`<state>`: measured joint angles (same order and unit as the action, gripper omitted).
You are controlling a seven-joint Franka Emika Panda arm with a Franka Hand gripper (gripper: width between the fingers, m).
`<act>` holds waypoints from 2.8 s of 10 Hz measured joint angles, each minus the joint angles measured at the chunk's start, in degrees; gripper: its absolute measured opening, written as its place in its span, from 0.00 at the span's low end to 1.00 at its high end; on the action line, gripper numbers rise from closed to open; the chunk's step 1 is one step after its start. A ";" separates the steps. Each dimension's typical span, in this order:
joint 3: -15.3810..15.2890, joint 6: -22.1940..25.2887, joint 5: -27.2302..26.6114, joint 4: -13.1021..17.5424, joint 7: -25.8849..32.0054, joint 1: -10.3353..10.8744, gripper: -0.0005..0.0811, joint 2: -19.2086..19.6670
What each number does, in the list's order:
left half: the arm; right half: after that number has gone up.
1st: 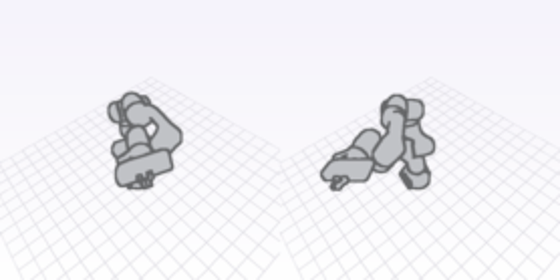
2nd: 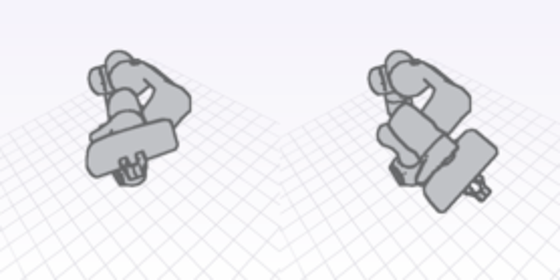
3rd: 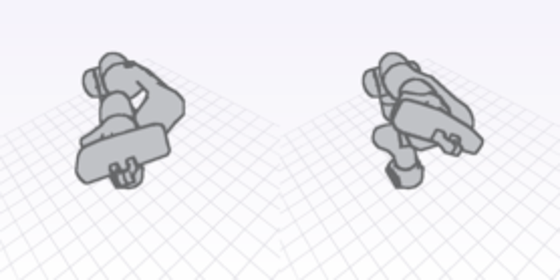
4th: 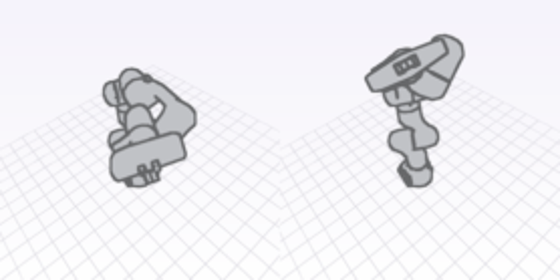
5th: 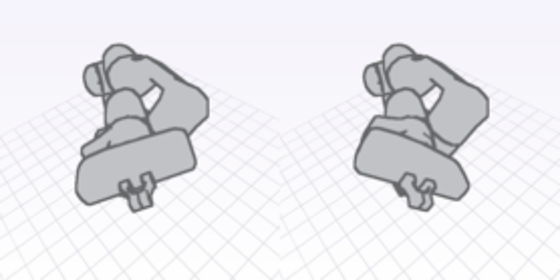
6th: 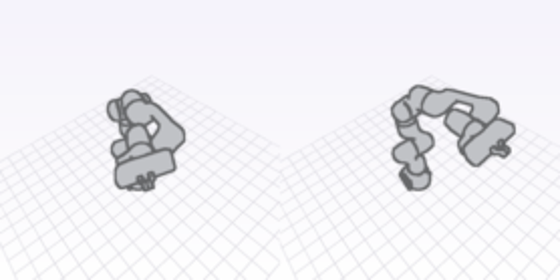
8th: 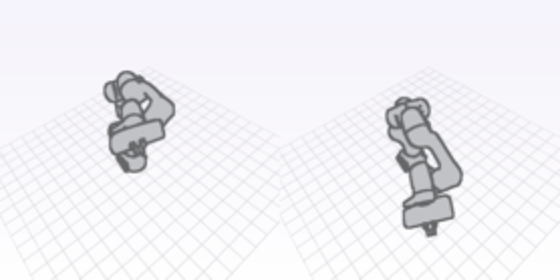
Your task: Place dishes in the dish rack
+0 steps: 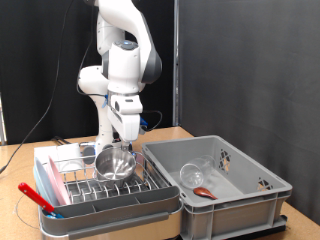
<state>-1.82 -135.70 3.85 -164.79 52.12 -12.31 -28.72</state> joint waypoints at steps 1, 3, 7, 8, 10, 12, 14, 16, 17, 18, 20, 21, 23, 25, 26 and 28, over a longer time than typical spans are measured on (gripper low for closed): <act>0.00 -1.21 0.00 -0.25 -0.18 0.00 0.99 0.44; 0.00 -1.63 -0.01 -0.32 -0.20 0.01 0.99 1.23; -0.41 -3.80 -0.02 -0.90 -0.61 0.06 0.99 2.67; -0.63 -4.83 0.03 -0.96 -1.21 0.06 0.99 3.39; -1.27 -6.58 0.49 -1.03 -2.61 -0.01 0.99 5.06; -1.92 -8.43 1.60 -1.11 -4.12 -0.41 0.99 6.79; -2.01 -10.01 1.95 -1.02 -4.93 -0.52 0.99 8.18; -1.89 -10.60 0.99 -0.21 -5.25 -0.50 0.99 8.76; -1.76 -10.46 -0.45 0.36 -5.25 -0.41 0.99 8.75; -1.68 -10.06 -2.09 1.00 -5.24 -0.28 0.99 8.62; -1.53 -8.96 -4.25 2.90 -5.41 -0.28 0.99 8.16; -1.48 -8.80 -4.38 4.02 -6.42 -0.60 0.99 7.94; -1.60 -12.53 -1.20 6.25 -10.09 -3.63 0.99 9.12; -2.21 -15.18 5.33 8.88 -16.07 -8.36 0.99 11.69; -2.20 -15.22 8.01 10.32 -17.40 -10.38 0.99 12.98; -1.78 -13.38 14.21 12.87 -17.86 -14.40 0.99 15.81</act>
<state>-3.60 -149.08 18.06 -151.91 34.26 -26.71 -12.91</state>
